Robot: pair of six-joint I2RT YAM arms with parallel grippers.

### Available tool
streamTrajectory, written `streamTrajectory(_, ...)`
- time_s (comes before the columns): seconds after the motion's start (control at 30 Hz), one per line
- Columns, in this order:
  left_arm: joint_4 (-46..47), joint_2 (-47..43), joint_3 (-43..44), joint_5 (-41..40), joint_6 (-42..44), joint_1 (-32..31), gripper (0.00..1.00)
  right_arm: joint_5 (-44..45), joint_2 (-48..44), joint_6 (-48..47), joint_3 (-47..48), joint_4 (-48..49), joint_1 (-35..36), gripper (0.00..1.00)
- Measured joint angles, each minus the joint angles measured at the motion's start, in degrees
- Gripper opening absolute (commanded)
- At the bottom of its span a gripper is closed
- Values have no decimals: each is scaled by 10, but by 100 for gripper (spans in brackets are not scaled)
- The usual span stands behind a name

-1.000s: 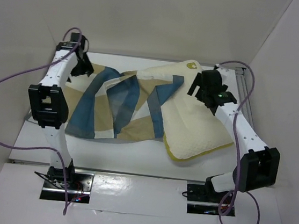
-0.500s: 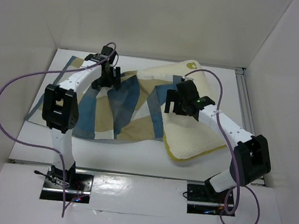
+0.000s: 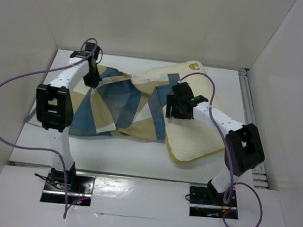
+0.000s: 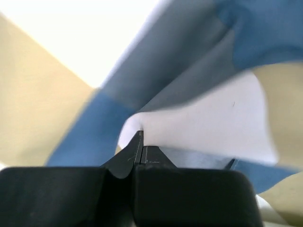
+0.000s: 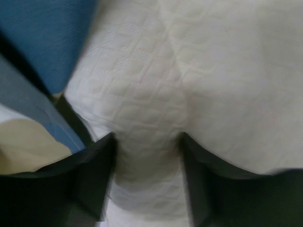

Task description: Put the pillow into the pillowcase

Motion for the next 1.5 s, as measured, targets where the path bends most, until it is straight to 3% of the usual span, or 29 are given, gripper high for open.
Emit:
streamTrajectory(0.07,3,-42,-12,0,-5,26,0,12,17,1,0,3,2,0)
streamTrajectory(0.27,10,-133,-4,8,-16,55,0,71,-8,61,-33,12,-12,0)
streamTrajectory(0.47,6,-118,8,28,-16,68,0,116,-148,84,-125,-15,-104,0)
streamTrajectory(0.57,3,-99,9,34,-15,71,0,129,-190,72,-132,-34,-110,0)
streamTrajectory(0.6,2,-92,10,37,-15,71,0,124,-198,63,-132,-34,-98,4)
streamTrajectory(0.63,2,-87,10,40,-15,71,0,118,-202,60,-132,-33,-85,24)
streamTrajectory(0.67,2,-83,10,43,-15,71,0,111,-205,58,-132,-31,-69,58)
streamTrajectory(0.7,1,-80,11,45,-15,71,0,103,-206,56,-130,-30,-53,80)
streamTrajectory(0.73,0,-76,12,47,-14,71,0,97,-206,53,-126,-30,-38,94)
streamTrajectory(0.9,-2,-74,18,48,-13,71,0,105,-167,38,-47,-16,1,100)
streamTrajectory(1.13,-2,-74,21,68,-11,71,0,104,72,3,145,21,15,100)
streamTrajectory(1.2,-3,-74,21,75,-6,71,0,104,155,-4,192,18,20,69)
streamTrajectory(1.27,-8,-74,24,78,0,71,0,109,216,-9,213,18,20,30)
streamTrajectory(1.3,-11,-74,27,80,1,71,0,114,231,-11,214,17,17,6)
streamTrajectory(1.33,-12,-74,29,84,2,71,0,113,235,-11,214,16,11,0)
streamTrajectory(1.5,-14,-74,32,96,2,70,0,72,137,1,156,47,-43,0)
